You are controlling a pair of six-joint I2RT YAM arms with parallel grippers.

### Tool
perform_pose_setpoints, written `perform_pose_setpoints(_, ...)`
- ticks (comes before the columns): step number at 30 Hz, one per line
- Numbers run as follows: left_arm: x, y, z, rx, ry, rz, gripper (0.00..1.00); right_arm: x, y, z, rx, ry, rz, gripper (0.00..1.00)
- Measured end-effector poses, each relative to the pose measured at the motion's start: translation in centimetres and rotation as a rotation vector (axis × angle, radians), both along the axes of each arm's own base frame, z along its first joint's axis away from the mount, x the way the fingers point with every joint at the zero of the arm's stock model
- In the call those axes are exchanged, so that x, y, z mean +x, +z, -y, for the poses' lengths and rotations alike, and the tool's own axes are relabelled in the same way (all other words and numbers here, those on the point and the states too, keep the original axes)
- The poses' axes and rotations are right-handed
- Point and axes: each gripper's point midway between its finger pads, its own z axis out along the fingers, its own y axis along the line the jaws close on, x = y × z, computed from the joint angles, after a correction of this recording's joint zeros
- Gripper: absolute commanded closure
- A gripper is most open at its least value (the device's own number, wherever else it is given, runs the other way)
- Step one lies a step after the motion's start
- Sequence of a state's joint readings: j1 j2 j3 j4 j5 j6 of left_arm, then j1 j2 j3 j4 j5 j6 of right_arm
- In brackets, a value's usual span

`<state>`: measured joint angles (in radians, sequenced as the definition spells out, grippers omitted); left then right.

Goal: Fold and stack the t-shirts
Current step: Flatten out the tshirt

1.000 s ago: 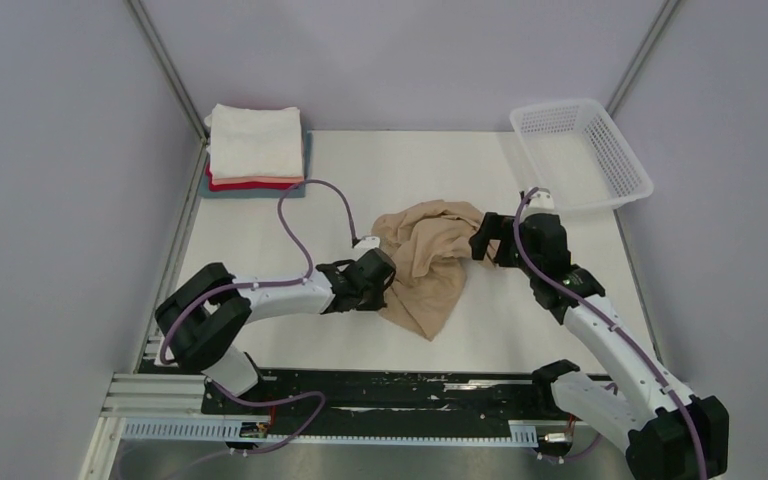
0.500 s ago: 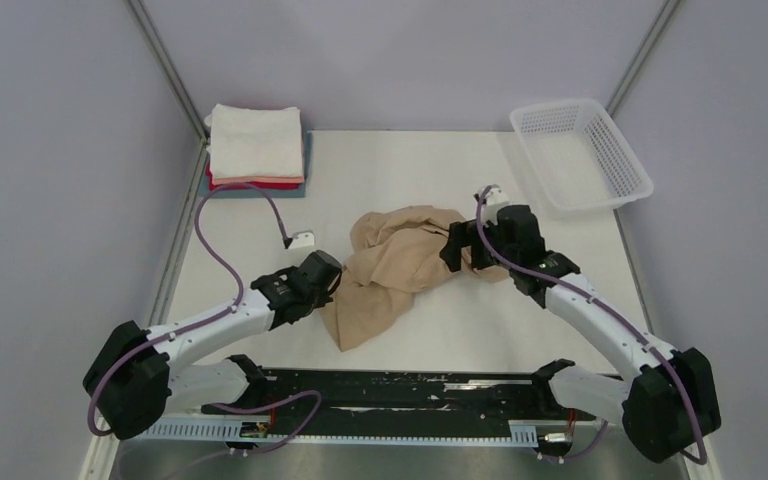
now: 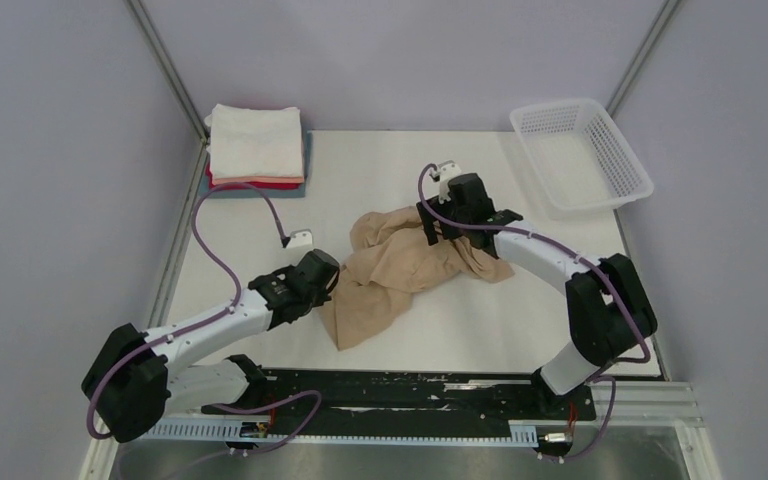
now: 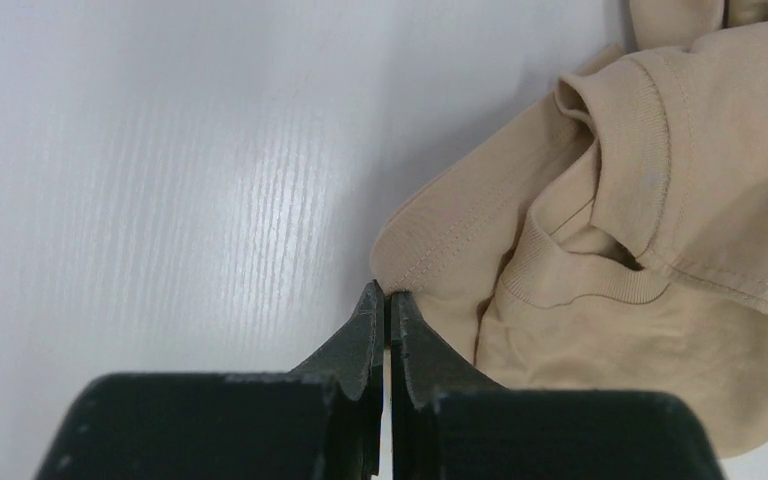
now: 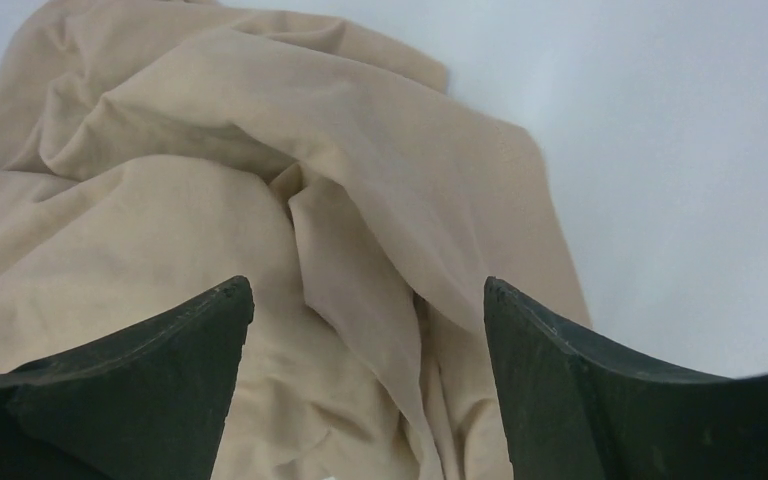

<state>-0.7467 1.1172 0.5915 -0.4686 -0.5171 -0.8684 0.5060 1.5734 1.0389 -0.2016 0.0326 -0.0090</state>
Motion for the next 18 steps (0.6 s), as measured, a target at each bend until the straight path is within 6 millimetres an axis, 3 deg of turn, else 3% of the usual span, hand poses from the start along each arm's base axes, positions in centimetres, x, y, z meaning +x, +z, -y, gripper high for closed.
perform_pose_setpoints(4,0.0,-0.2,0.0,0.001,0.000,-0.006,1.00,-0.5,-1.2,-1.0,-0.058,0.020,-0.008,0.16)
perform_pose_setpoints(7,0.1,-0.5,0.2,-0.002,-0.003,-0.012,1.00,-1.9,-0.9,-3.6,-0.074,0.088,0.016,0.16)
perform_pose_setpoints(13,-0.1,-1.4,0.3,0.000,-0.007,-0.036,1.00,-8.0,0.9,-11.0,-0.079,0.375,0.111,0.16)
perform_pose_setpoints(16,-0.1,-1.6,0.5,-0.016,-0.012,-0.043,1.00,-11.7,0.7,-13.6,-0.104,0.565,0.162,0.15)
perform_pose_setpoints(18,-0.2,-1.8,0.7,-0.030,-0.017,-0.047,1.00,-13.1,0.0,-14.3,-0.126,0.658,0.170,0.15)
